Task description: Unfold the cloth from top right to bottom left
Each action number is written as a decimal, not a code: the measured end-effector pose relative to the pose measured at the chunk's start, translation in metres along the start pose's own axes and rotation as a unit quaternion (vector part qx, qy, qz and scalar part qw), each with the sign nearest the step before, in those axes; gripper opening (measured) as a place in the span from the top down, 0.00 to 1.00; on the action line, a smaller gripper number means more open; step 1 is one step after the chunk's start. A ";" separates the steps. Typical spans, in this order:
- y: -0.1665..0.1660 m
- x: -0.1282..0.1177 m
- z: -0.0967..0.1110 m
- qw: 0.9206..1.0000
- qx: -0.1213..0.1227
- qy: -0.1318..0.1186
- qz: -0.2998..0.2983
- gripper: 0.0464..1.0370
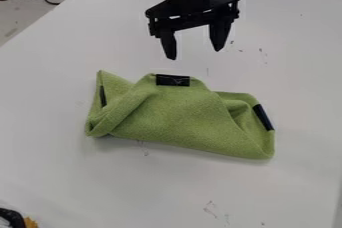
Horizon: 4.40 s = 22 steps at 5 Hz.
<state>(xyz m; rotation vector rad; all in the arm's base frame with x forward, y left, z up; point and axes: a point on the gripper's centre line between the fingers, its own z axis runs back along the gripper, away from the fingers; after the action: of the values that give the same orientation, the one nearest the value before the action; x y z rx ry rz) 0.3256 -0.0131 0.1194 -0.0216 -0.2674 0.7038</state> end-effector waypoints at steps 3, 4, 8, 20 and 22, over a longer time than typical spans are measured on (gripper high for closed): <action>-0.001 0.024 -0.062 0.998 0.049 0.019 0.030 0.04; -0.005 0.032 -0.083 0.998 0.039 0.027 0.040 0.04; -0.010 0.017 -0.074 0.996 0.082 0.030 -0.006 0.04; 0.010 -0.055 0.009 0.981 0.145 -0.033 0.128 1.00; 0.015 -0.081 0.003 0.982 0.118 -0.012 0.150 0.85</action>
<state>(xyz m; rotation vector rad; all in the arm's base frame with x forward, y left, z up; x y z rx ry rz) 0.2568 -0.0538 0.1019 0.1759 -0.2028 1.0325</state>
